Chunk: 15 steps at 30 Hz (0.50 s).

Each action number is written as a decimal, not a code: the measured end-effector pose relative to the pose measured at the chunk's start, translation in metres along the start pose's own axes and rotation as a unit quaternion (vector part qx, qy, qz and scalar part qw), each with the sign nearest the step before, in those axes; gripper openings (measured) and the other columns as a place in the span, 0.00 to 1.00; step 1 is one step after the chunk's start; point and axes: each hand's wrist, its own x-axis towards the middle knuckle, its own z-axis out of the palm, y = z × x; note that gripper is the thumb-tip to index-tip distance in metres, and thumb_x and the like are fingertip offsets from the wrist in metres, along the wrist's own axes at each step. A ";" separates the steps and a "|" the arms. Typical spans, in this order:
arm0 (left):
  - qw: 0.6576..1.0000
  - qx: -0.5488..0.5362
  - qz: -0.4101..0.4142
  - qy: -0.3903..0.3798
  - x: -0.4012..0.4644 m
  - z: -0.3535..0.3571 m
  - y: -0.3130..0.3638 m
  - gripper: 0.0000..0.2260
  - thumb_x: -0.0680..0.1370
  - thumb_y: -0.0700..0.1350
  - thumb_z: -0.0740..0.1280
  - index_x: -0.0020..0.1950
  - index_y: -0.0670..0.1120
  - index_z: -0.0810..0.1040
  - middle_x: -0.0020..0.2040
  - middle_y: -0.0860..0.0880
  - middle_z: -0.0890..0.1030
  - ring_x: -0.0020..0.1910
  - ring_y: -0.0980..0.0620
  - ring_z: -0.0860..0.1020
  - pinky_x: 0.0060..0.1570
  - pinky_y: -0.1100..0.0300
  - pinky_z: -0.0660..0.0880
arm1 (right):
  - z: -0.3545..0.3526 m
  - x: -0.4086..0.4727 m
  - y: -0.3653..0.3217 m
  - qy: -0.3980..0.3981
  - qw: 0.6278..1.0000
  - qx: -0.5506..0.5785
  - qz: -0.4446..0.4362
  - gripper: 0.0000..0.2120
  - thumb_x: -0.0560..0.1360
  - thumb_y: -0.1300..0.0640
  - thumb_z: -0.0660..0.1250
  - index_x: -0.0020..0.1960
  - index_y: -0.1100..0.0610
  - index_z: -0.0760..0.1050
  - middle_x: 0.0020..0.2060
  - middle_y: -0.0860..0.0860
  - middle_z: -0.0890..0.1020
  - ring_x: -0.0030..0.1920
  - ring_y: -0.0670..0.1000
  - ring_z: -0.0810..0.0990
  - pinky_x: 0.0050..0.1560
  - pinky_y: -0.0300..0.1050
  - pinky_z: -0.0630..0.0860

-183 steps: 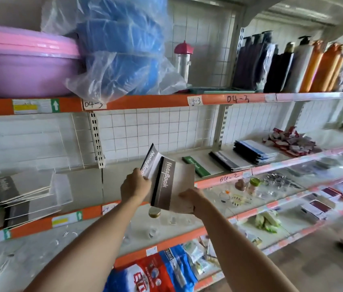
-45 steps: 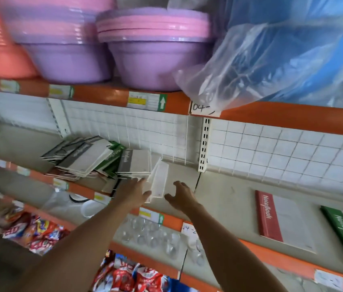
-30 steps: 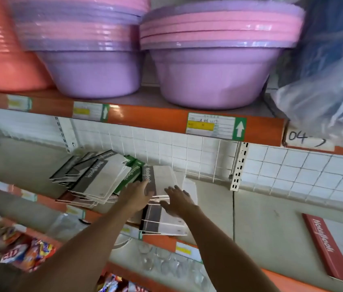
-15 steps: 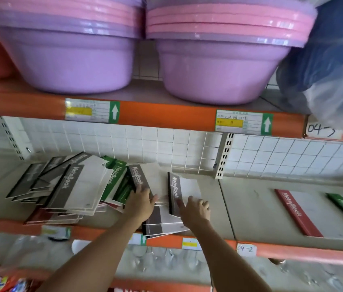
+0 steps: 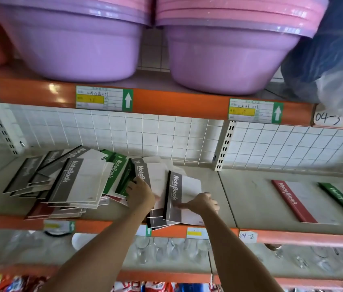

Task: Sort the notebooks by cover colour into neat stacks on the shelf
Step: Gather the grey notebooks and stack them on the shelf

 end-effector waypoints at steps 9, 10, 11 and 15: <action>0.996 0.049 0.022 0.066 -0.020 0.006 -0.010 0.54 0.63 0.62 0.79 0.74 0.34 0.55 0.68 0.39 0.66 0.64 0.45 0.71 0.60 0.56 0.73 | 0.070 0.140 0.040 -0.036 0.993 0.103 -0.044 0.63 0.27 0.23 0.73 0.56 0.54 0.80 0.46 0.50 0.85 0.48 0.52 0.84 0.52 0.51 0.81; 0.997 0.040 0.017 0.061 -0.022 0.004 -0.009 0.53 0.64 0.61 0.79 0.74 0.35 0.56 0.67 0.39 0.66 0.64 0.45 0.71 0.60 0.56 0.74 | 0.072 0.139 0.040 -0.024 0.991 0.119 -0.048 0.63 0.27 0.22 0.73 0.57 0.54 0.80 0.46 0.50 0.85 0.48 0.52 0.84 0.51 0.51 0.82; 0.998 0.035 0.014 0.058 -0.025 0.002 -0.007 0.52 0.64 0.60 0.80 0.73 0.35 0.57 0.67 0.40 0.65 0.64 0.44 0.71 0.59 0.55 0.74 | 0.066 0.127 0.037 -0.009 0.990 0.130 -0.047 0.64 0.28 0.21 0.73 0.57 0.55 0.79 0.46 0.50 0.85 0.48 0.52 0.84 0.52 0.51 0.81; 0.994 0.062 0.036 0.083 -0.037 0.001 -0.003 0.41 0.70 0.52 0.77 0.72 0.39 0.57 0.65 0.41 0.68 0.58 0.44 0.75 0.48 0.53 0.78 | 0.023 0.020 0.024 0.032 0.986 0.153 -0.050 0.51 0.51 0.28 0.78 0.62 0.59 0.70 0.55 0.55 0.81 0.58 0.58 0.80 0.59 0.52 0.76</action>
